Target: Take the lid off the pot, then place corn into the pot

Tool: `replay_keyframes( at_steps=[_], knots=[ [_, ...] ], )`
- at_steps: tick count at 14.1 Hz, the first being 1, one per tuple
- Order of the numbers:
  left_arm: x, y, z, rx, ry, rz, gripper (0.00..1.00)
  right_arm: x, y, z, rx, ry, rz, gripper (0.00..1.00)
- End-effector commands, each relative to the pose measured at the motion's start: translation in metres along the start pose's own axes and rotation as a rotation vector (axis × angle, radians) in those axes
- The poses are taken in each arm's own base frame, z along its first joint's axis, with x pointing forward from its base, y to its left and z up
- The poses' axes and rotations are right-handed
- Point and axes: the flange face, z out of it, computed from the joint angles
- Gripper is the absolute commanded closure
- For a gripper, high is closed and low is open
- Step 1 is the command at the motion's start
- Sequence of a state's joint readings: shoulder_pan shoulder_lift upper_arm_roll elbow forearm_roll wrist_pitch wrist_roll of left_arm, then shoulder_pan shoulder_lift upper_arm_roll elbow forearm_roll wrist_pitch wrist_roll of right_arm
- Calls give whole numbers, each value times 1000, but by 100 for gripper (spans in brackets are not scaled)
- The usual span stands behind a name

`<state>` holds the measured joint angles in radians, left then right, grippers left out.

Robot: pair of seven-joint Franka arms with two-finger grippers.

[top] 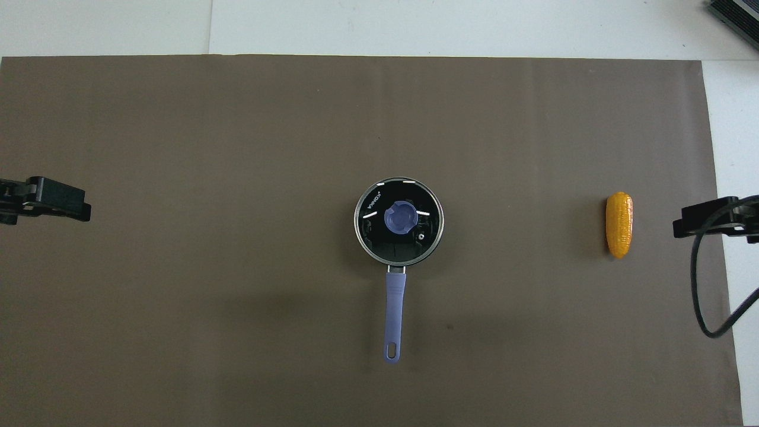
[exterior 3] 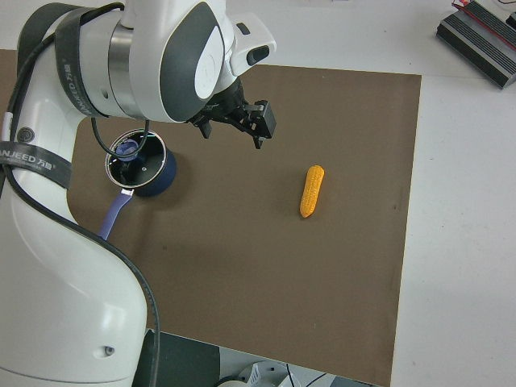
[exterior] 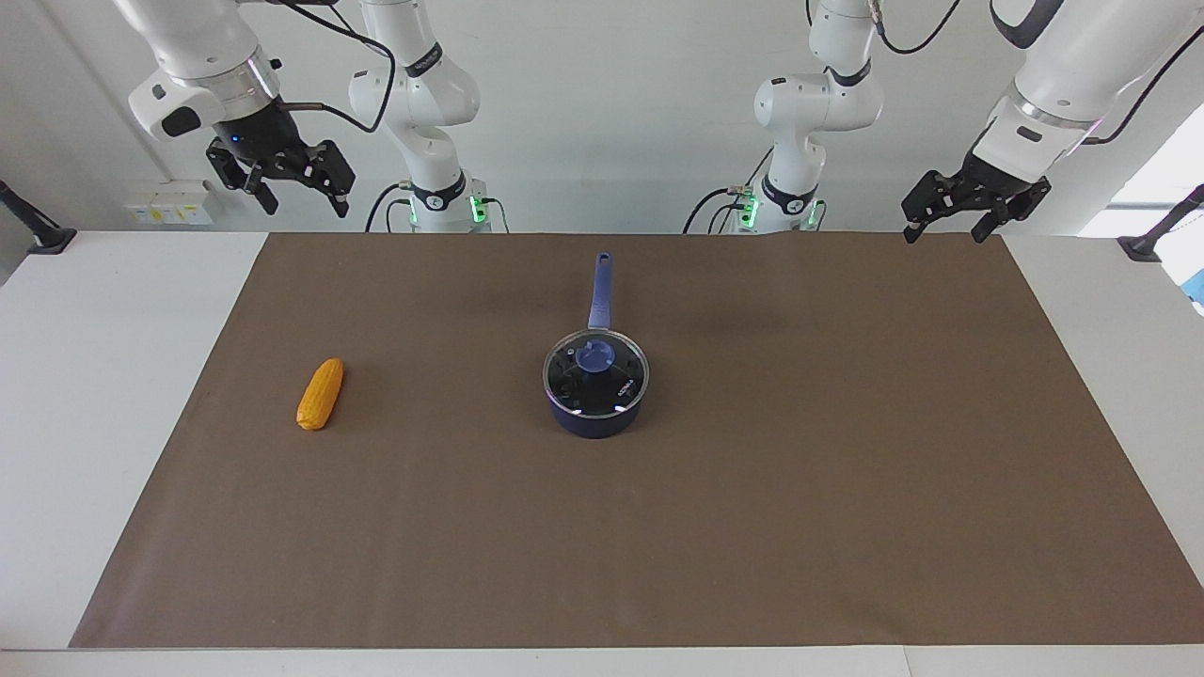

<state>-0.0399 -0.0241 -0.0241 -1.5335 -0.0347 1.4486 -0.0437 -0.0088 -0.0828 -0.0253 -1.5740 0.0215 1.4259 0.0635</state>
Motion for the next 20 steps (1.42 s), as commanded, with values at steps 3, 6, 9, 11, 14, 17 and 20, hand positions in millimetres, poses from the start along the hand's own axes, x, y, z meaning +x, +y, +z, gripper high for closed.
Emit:
replay_keyframes(
  at_steps=[3,6,9,11,14,17,20],
  knots=[
    [-1,-4,-6,13,6,52,0,-4,6,-1,21,10,-11,0],
    [-1,-3,-6,13,7,54,0,-5,6,-1,21,2,-13,0],
    [0,3,-3,11,2,66,0,-5,9,-1,22,5,-10,0],
    [1,8,-1,11,2,74,0,-5,9,-1,21,5,-12,0],
    [-2,28,7,12,-3,108,0,-6,9,-1,21,-4,-13,0],
    [-2,57,20,16,-14,156,0,-5,10,-1,22,4,-10,0],
    [1,83,35,17,-6,201,0,-6,11,0,22,-1,-9,0]
  ],
)
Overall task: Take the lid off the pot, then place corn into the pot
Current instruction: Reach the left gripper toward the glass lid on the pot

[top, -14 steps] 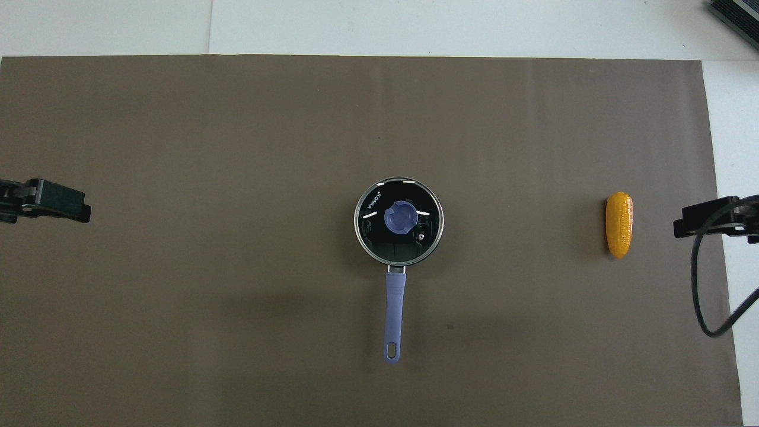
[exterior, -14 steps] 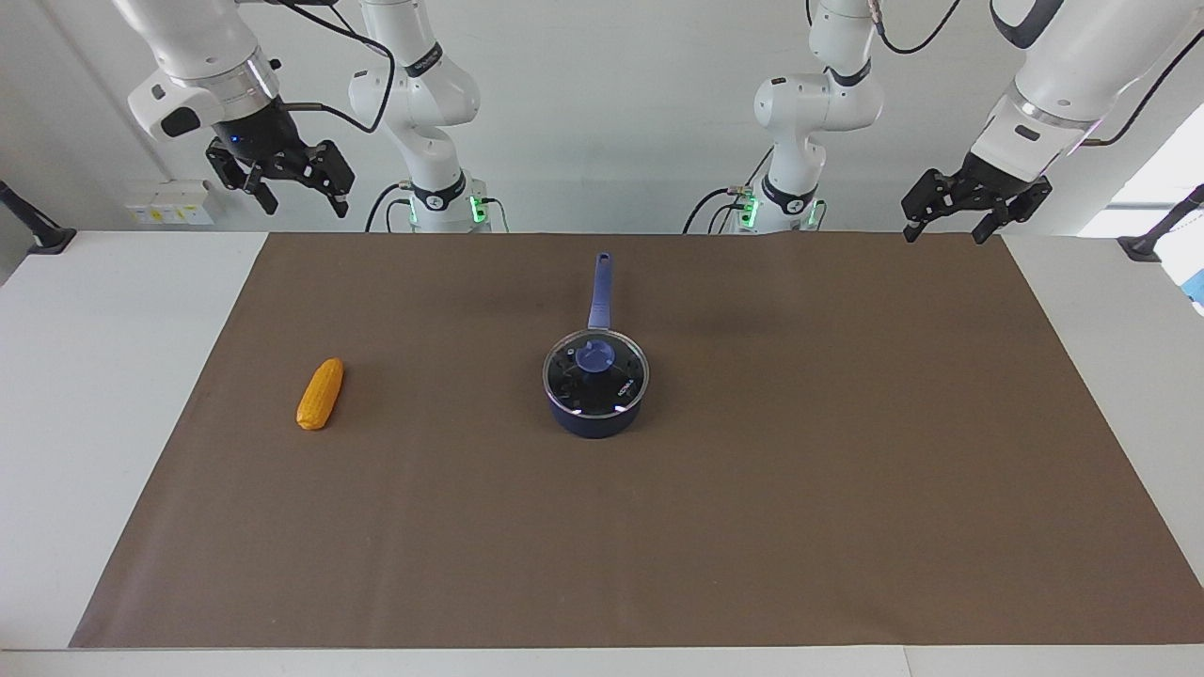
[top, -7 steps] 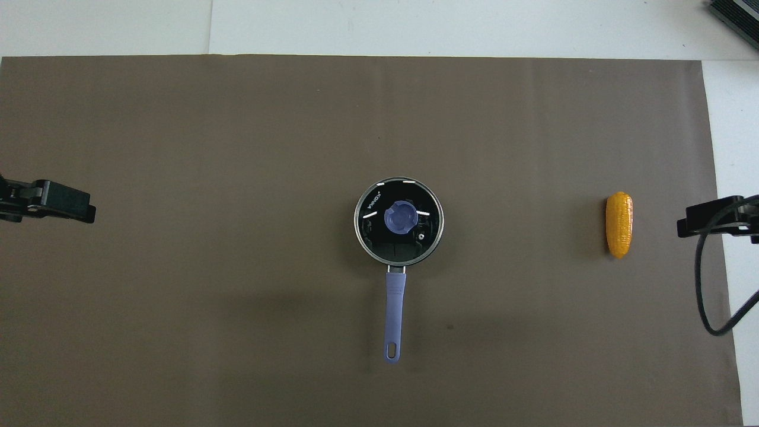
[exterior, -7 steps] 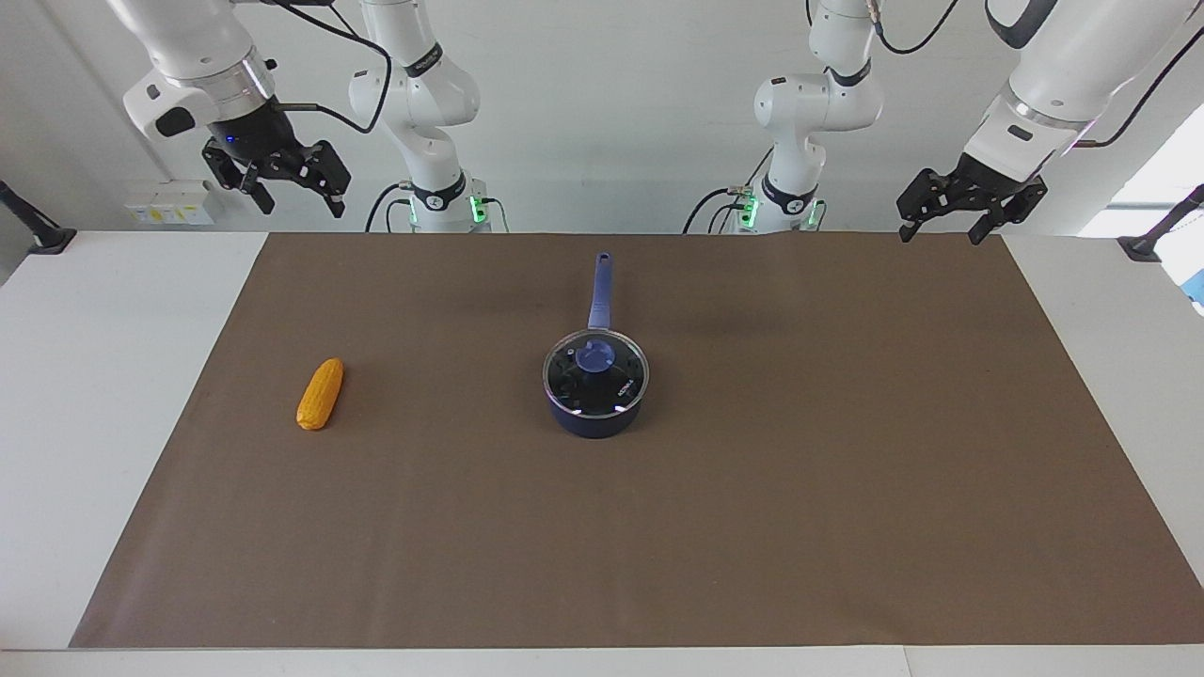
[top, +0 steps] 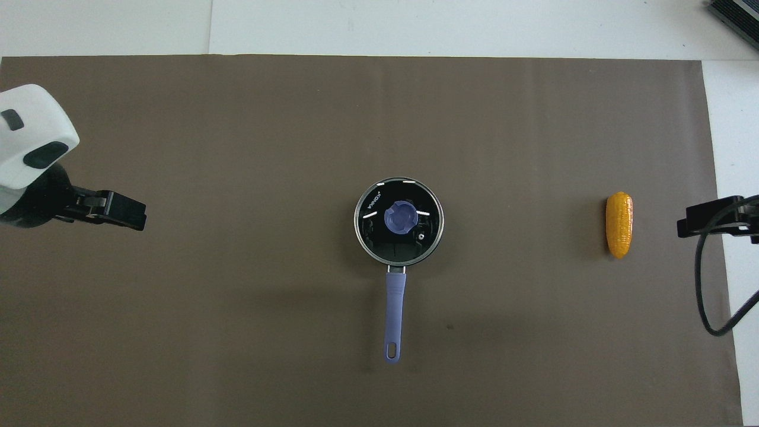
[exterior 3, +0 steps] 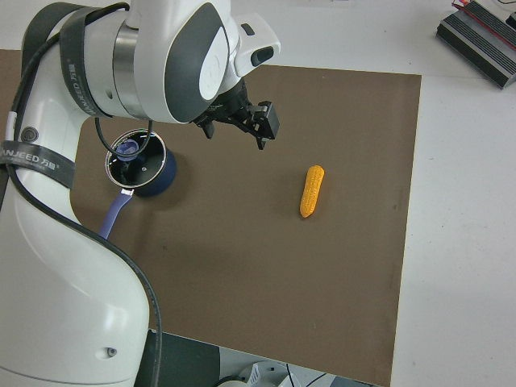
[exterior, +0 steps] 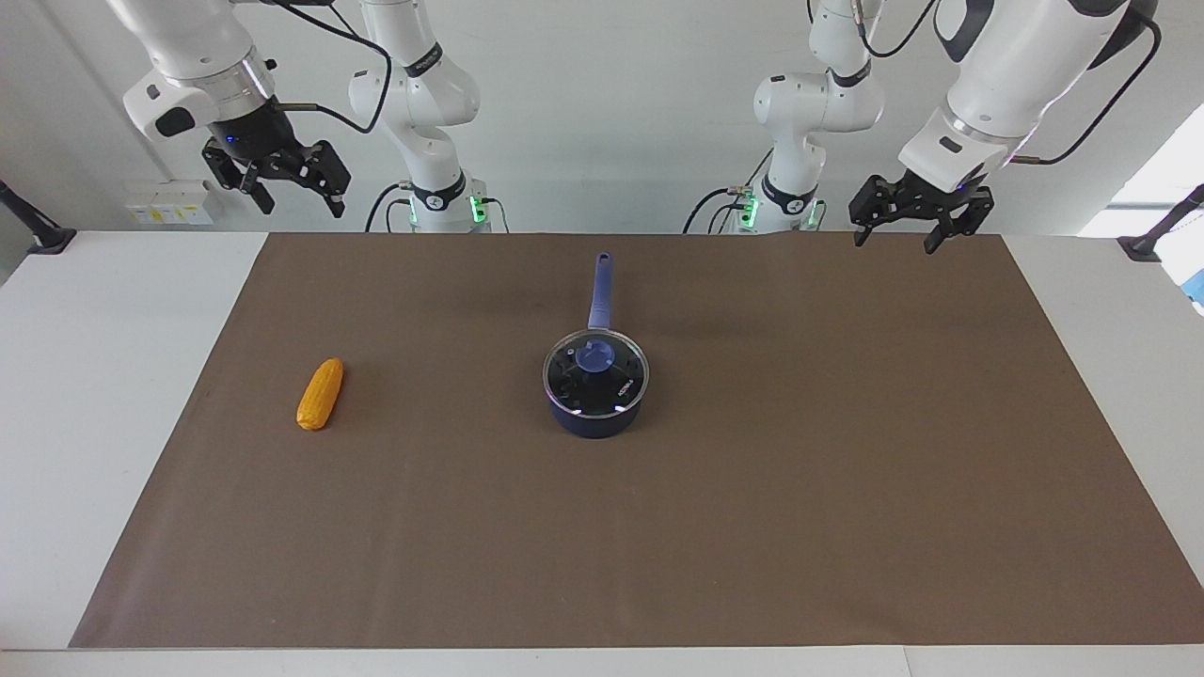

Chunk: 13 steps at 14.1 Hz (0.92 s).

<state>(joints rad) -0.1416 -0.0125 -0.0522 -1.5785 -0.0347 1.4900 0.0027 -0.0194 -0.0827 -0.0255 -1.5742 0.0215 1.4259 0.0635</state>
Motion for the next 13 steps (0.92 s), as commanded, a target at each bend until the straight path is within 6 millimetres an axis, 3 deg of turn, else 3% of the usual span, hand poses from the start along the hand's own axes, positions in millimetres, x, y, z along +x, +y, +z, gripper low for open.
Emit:
replay_keyframes(
  at_steps=[1,6,10,13],
  knots=[
    [5,23,13,10,13,46,0,-6,8,0,21,-1,-13,0],
    [24,67,45,12,31,113,0,-6,9,0,21,-2,-12,0],
    [32,100,57,13,45,94,0,-5,6,0,13,5,-9,0],
    [43,127,77,14,49,53,0,-6,0,0,14,5,-20,0]
  ],
)
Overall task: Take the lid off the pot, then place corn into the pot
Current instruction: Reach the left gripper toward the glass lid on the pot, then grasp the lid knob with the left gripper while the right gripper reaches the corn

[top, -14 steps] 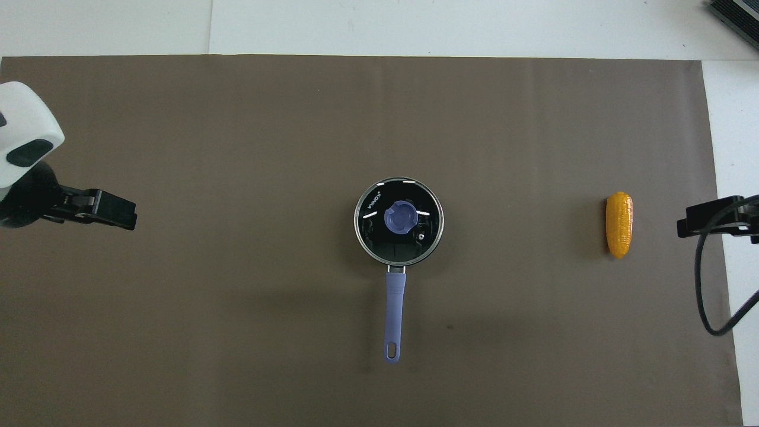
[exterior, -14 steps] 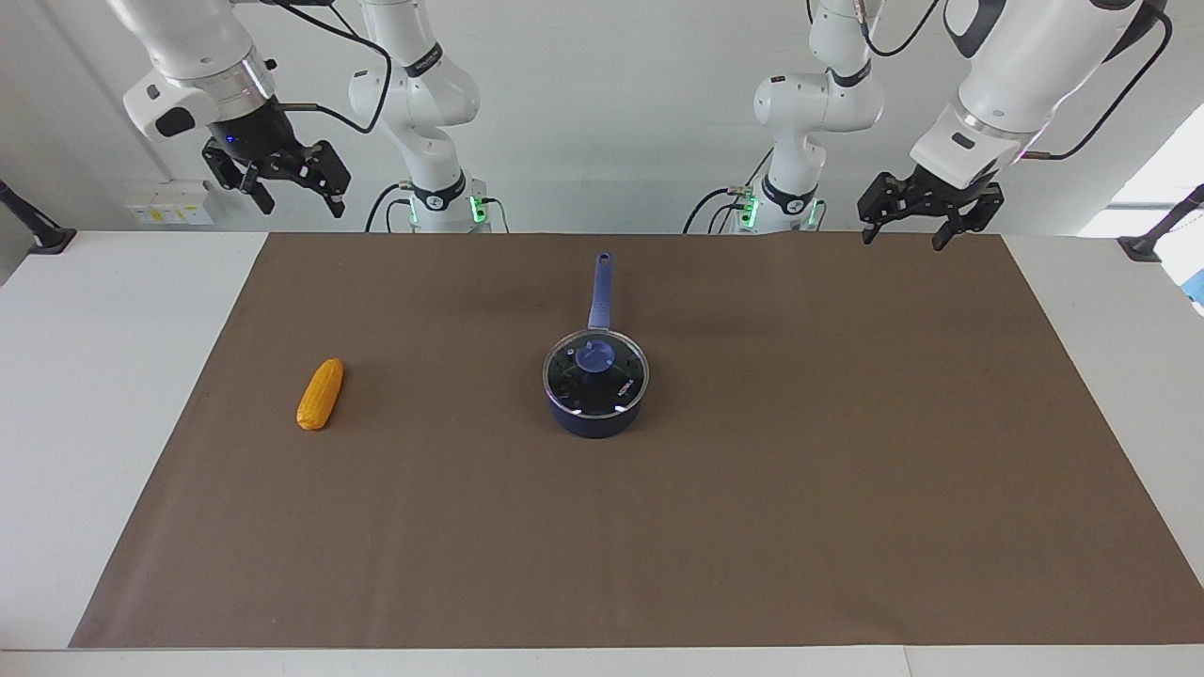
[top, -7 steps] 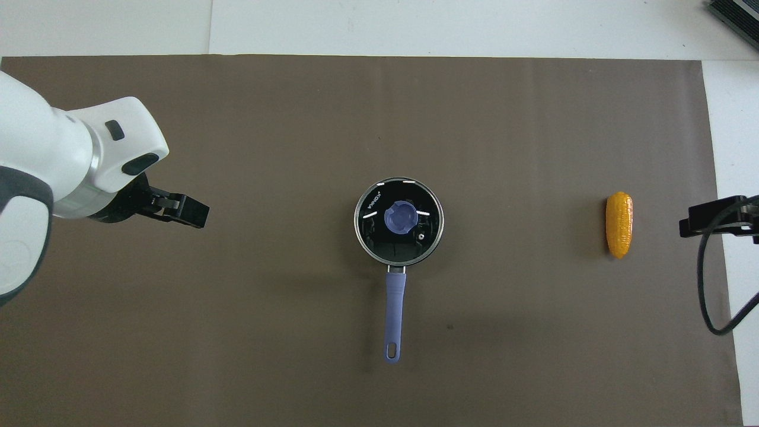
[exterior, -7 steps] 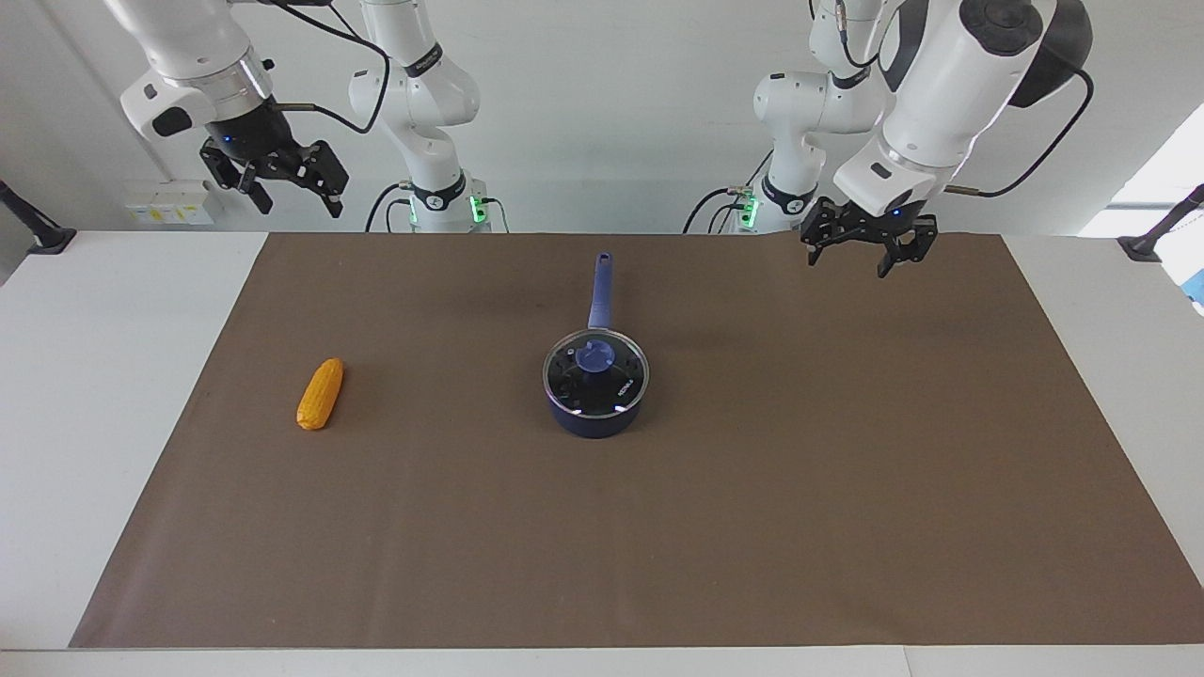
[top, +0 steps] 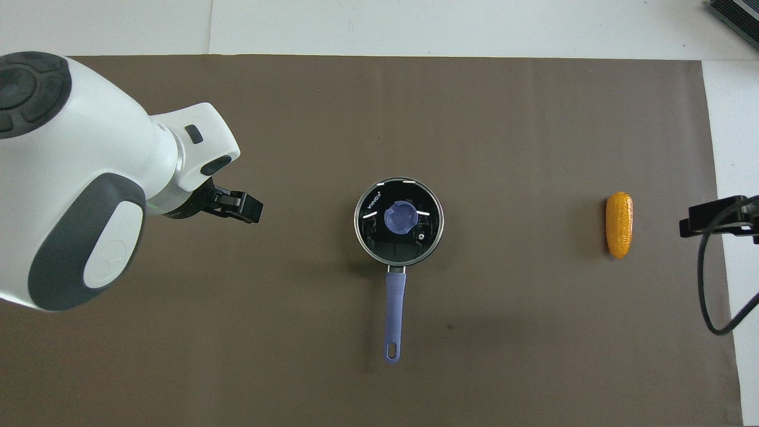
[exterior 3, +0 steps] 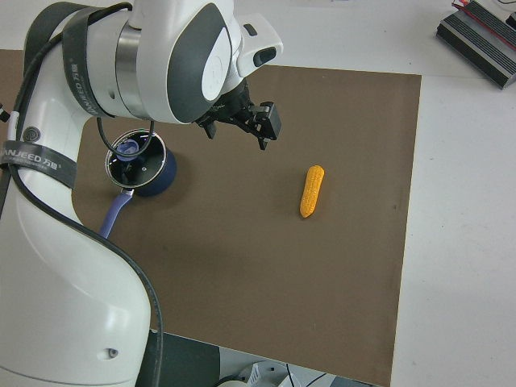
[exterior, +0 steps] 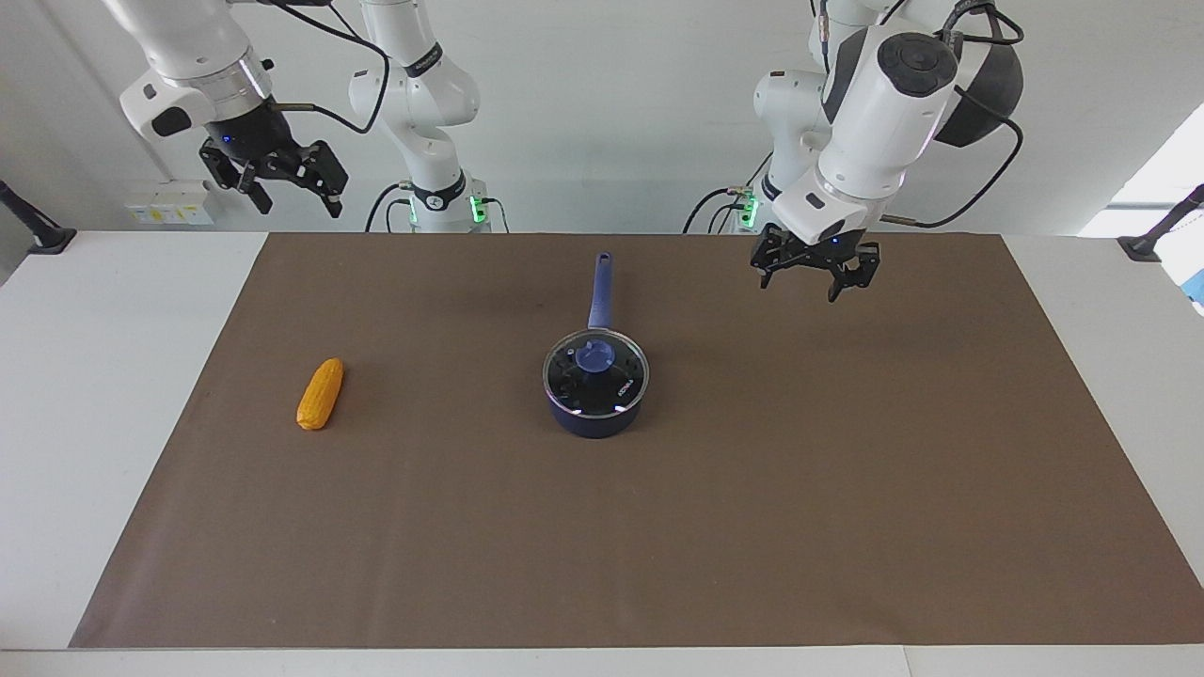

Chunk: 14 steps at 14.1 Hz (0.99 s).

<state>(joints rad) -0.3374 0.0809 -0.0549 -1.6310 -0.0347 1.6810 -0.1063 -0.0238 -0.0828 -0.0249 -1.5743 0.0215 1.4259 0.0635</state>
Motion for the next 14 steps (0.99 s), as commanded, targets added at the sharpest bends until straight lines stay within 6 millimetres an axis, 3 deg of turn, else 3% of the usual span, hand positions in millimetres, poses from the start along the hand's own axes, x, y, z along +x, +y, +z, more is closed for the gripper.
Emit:
replay_keyframes(
  at_steps=[1,5,12,14],
  knots=[
    [12,17,18,10,13,-37,0,-6,-2,1,14,3,-23,0],
    [22,51,42,21,-1,-113,0,-6,1,2,14,2,-23,0],
    [40,132,87,35,10,-200,0,-2,5,0,16,38,-18,0],
    [39,166,101,39,5,-209,0,-5,-1,3,15,19,-31,0]
  ],
)
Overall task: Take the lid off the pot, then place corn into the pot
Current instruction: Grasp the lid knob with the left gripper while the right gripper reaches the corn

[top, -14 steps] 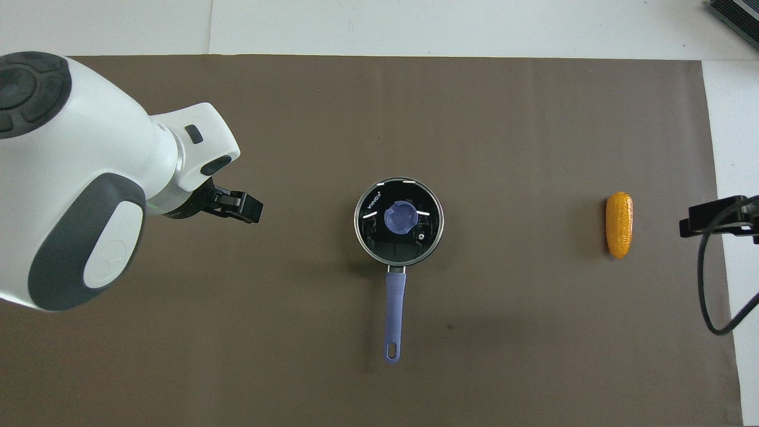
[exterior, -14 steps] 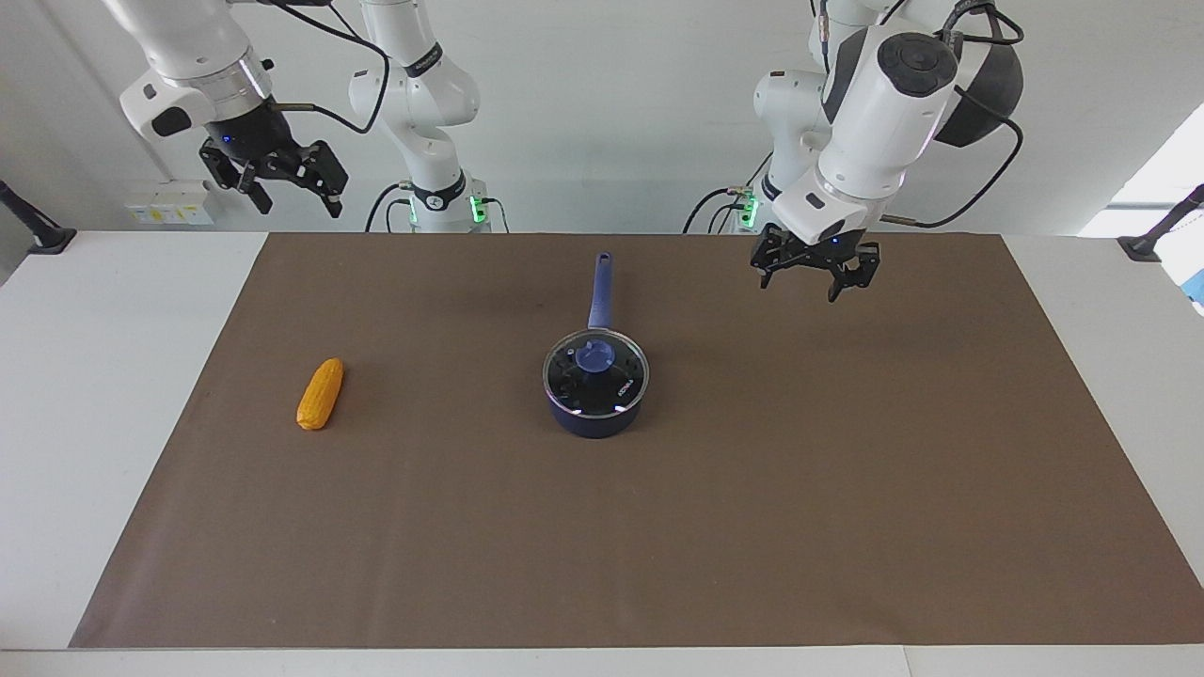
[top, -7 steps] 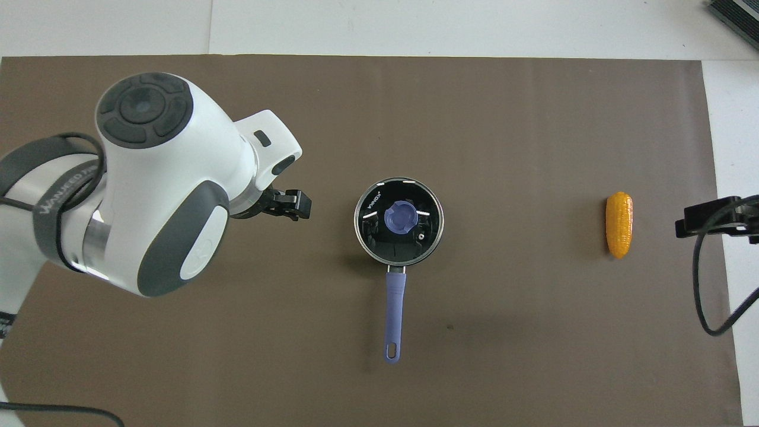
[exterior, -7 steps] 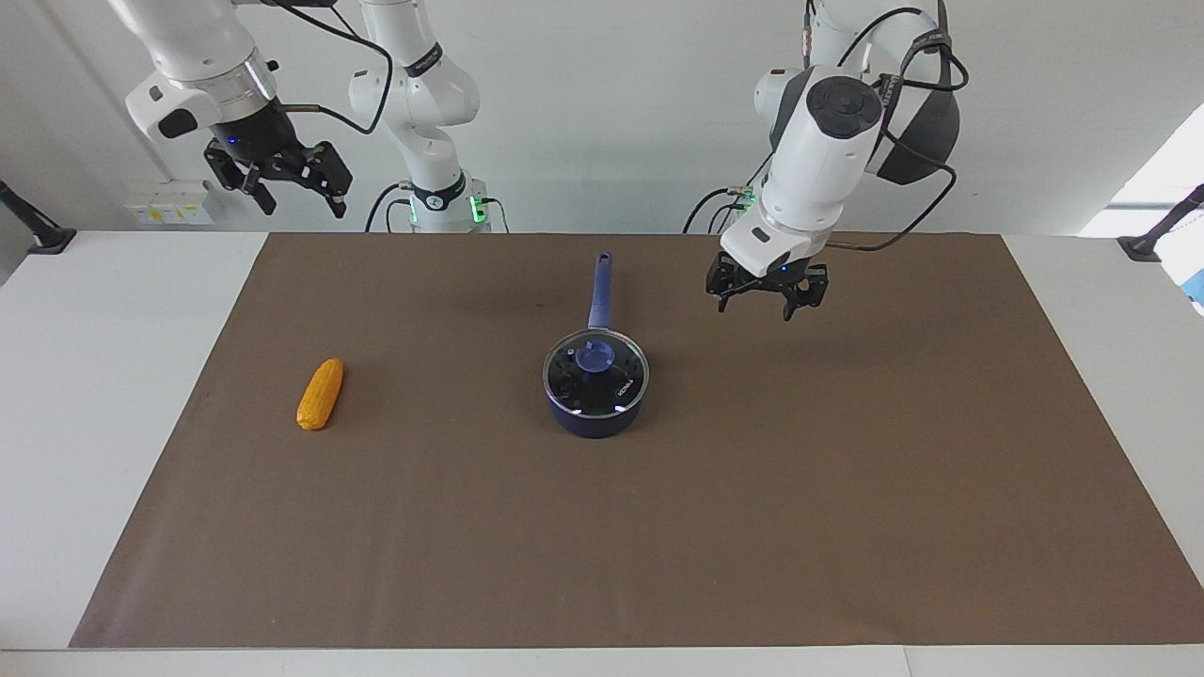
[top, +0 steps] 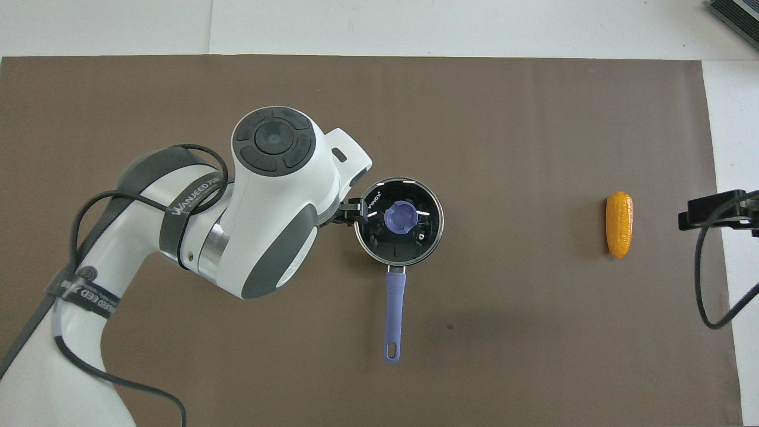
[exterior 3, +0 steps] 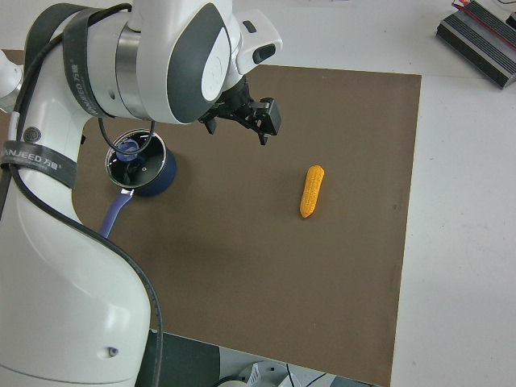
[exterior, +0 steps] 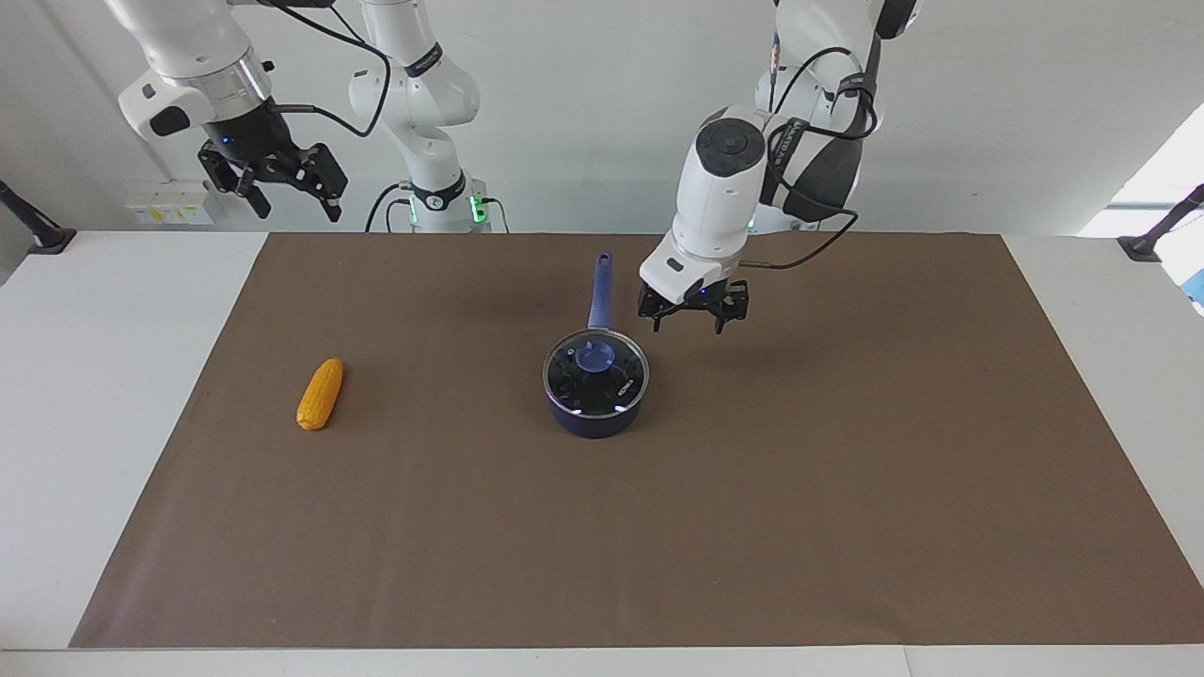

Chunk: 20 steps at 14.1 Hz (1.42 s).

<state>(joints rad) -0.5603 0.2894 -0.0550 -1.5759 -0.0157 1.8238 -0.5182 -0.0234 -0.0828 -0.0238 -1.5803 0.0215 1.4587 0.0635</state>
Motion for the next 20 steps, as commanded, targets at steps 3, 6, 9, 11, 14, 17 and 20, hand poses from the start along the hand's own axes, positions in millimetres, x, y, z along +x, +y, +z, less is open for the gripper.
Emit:
replay_keyframes(
  at_steps=[3,6,9,11,14,17,20],
  knots=[
    [5,47,11,5,29,-62,0,-10,2,1,15,-8,-26,0],
    [-2,73,11,-2,37,-55,0,-11,3,2,15,-15,-26,0],
    [-3,85,20,-9,39,-92,0,-9,6,4,14,-7,-18,0],
    [0,89,22,-18,40,-93,0,-12,4,9,14,-17,-10,0],
    [-1,114,34,-21,39,-117,0,-2,10,16,14,19,-21,0],
    [10,120,39,-26,49,-121,0,22,16,69,11,86,-103,0],
    [19,121,42,-16,56,-121,0,60,22,131,-3,69,-135,0]
  ],
)
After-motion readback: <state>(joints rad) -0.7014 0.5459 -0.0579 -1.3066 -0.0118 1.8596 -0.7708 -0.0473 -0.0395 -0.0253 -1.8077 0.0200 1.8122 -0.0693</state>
